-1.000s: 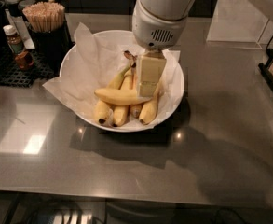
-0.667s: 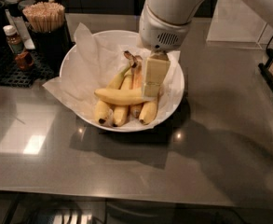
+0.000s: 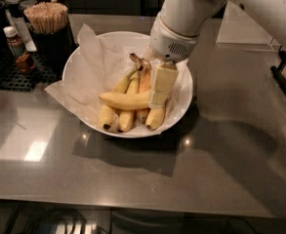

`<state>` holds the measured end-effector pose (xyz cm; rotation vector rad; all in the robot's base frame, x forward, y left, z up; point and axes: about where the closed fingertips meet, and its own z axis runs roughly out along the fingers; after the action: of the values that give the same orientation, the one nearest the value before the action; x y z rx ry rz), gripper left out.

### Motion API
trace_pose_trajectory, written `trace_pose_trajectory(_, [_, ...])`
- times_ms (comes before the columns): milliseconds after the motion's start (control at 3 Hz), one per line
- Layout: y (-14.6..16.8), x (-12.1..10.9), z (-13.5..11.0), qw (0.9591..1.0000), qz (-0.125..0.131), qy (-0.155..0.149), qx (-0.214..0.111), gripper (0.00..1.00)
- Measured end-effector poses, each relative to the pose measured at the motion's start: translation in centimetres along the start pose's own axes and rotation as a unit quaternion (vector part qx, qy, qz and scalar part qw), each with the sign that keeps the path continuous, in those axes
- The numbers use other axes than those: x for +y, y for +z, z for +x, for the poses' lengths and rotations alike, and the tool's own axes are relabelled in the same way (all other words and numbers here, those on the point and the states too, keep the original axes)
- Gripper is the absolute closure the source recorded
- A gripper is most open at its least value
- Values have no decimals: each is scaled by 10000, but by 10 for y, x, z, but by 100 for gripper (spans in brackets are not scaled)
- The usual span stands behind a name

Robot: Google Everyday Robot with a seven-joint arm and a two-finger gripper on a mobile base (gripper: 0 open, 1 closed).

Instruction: Pick banana from white bowl

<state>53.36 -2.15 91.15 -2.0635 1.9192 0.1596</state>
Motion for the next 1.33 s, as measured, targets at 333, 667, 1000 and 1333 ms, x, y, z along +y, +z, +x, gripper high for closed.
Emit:
trace_pose_trajectory(333, [9, 3, -6, 9998, -128, -70, -123, 18])
trace_pose_trajectory(667, [5, 13, -19, 9996, -87, -212, -145, 23])
trace_pose_trajectory(1000, [-2, 22, -31, 9993, 13, -343, -126, 22])
trace_pose_trajectory(1333, [-3, 26, -36, 9992, 43, -381, -133, 22])
